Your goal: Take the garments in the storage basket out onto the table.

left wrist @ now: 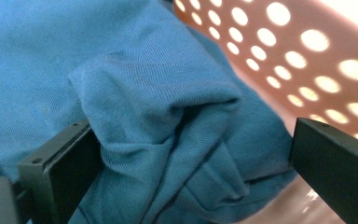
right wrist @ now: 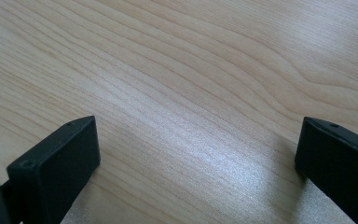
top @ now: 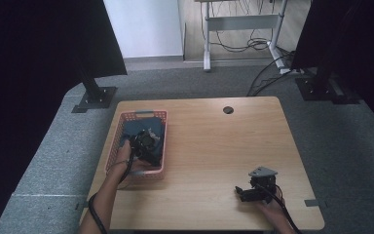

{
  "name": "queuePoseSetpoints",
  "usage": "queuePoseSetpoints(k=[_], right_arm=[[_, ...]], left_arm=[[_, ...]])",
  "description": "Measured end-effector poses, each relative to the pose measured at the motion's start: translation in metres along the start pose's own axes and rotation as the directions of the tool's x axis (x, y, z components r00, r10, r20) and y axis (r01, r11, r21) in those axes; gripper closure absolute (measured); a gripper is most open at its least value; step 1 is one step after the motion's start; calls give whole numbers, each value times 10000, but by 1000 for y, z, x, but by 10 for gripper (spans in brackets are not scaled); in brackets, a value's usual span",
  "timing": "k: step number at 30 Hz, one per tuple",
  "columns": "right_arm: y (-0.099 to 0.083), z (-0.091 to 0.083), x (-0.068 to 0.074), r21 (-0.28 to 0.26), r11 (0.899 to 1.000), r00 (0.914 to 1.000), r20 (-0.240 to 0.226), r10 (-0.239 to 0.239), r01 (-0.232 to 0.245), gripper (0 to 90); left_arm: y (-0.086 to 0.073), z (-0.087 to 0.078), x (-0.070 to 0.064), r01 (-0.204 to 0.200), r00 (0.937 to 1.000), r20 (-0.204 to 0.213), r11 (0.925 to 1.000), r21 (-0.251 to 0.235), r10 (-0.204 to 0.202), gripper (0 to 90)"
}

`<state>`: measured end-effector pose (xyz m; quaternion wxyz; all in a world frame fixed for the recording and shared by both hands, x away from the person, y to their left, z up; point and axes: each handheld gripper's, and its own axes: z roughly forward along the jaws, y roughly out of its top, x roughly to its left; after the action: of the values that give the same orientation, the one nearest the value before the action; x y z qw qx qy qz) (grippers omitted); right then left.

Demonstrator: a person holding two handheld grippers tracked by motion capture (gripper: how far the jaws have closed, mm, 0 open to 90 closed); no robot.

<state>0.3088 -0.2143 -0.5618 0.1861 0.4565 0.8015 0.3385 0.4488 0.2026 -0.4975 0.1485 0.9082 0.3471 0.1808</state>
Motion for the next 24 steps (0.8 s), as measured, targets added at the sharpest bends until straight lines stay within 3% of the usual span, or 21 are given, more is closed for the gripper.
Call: queuePoseSetpoints(k=[19, 24], right_arm=[[0, 0, 0, 2, 10000, 10000, 1, -9, 9, 0], [0, 0, 0, 0, 10000, 10000, 2, -2, 2, 0]], left_arm=[[7, 17, -1, -213, 9973, -685, 9980, 590, 253, 34], [7, 19, -2, -175, 9961, -858, 9983, 558, 222, 74]])
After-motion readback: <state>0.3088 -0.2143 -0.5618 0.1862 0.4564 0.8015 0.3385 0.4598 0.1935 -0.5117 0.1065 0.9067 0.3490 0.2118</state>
